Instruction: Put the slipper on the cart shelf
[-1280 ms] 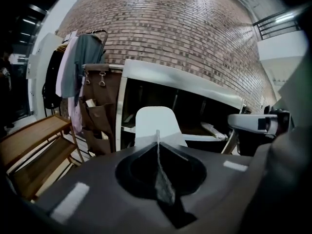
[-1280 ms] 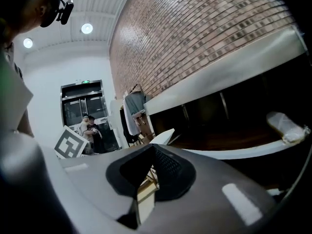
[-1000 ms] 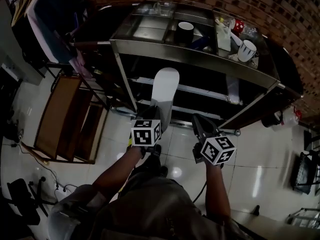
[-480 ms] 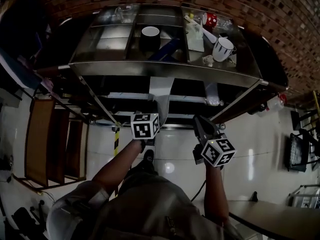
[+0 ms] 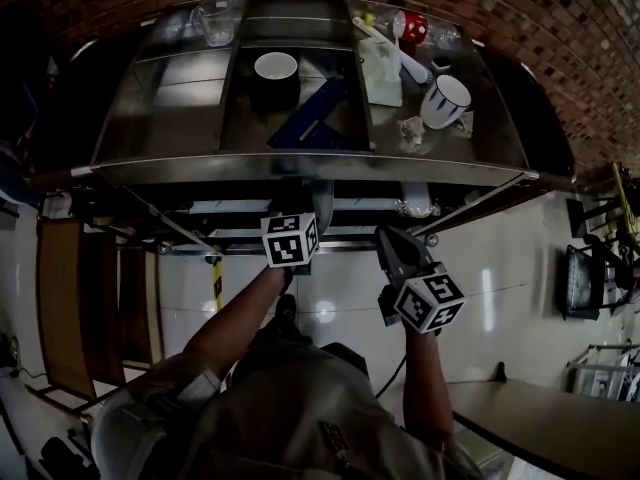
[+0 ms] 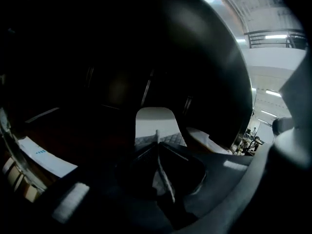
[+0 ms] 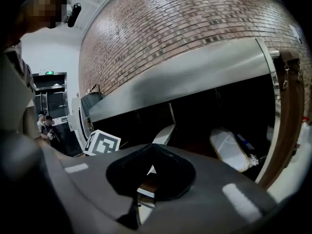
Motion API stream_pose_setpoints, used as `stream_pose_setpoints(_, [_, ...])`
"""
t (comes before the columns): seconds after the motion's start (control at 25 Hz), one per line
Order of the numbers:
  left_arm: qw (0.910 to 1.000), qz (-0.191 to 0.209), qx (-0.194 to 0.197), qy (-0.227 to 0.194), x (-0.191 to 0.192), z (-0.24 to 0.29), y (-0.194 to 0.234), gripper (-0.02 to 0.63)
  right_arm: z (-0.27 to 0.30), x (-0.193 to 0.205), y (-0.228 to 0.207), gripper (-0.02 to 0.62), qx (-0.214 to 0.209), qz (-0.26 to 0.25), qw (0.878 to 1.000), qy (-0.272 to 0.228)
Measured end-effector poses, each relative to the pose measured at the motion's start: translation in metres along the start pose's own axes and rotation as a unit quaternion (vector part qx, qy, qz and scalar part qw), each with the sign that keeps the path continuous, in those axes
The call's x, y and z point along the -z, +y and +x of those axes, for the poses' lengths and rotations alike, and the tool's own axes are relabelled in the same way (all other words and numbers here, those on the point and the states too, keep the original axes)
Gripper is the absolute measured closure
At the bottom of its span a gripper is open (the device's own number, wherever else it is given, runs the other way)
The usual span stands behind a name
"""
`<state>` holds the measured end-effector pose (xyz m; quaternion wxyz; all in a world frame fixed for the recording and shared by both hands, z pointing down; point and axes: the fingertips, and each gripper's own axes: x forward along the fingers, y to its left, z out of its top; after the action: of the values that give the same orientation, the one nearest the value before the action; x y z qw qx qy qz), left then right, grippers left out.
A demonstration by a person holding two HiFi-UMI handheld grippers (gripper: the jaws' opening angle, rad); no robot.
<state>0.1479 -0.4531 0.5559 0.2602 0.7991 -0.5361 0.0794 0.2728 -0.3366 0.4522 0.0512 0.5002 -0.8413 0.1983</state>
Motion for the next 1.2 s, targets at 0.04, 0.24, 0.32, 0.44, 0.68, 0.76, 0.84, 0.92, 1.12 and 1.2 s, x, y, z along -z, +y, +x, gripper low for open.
stream_pose_setpoints(0.04, [1.0000,0.001,0.000,-0.001,-0.001,0.007,0.000,0.589,0.002,0.000,-0.002,0.597,0.000,0.001,1.000,0.001])
stream_pose_setpoints(0.24, [1.0000,0.003,-0.009,0.001,-0.001,0.030,-0.004,0.579,0.001,0.000,-0.012,0.597,-0.006,0.001,1.000,0.006])
stream_pose_setpoints(0.32, [0.9999,0.005,-0.010,-0.001,-0.003,0.036,-0.006,0.562,0.000,-0.004,-0.016,0.597,-0.015,-0.004,1.000,0.004])
stream_pose_setpoints(0.44, [0.9998,0.007,-0.010,-0.014,-0.007,0.037,-0.011,0.541,-0.005,-0.010,-0.020,0.597,-0.035,-0.014,0.999,0.002])
stream_pose_setpoints(0.68, [0.9982,0.018,-0.044,-0.036,-0.012,0.011,-0.022,0.483,-0.020,-0.027,-0.028,0.597,-0.080,-0.028,0.996,-0.015])
stream_pose_setpoints(0.76, [0.9976,0.027,-0.050,-0.039,-0.013,-0.004,-0.031,0.483,-0.027,-0.034,-0.032,0.597,-0.093,-0.025,0.995,-0.027])
stream_pose_setpoints(0.84, [0.9971,0.041,-0.048,-0.043,-0.016,-0.021,-0.045,0.487,-0.031,-0.043,-0.036,0.597,-0.107,-0.021,0.993,-0.040])
stream_pose_setpoints(0.92, [0.9966,0.055,-0.035,-0.051,-0.020,-0.040,-0.064,0.527,-0.034,-0.049,-0.037,0.597,-0.124,-0.019,0.991,-0.052])
stream_pose_setpoints(1.12, [0.9933,0.085,-0.011,-0.078,-0.026,-0.085,-0.112,0.575,-0.037,-0.051,-0.024,0.597,-0.169,-0.018,0.984,-0.056])
stream_pose_setpoints(1.2, [0.9914,0.098,-0.001,-0.087,-0.029,-0.099,-0.122,0.589,-0.036,-0.051,-0.015,0.597,-0.180,-0.020,0.982,-0.056])
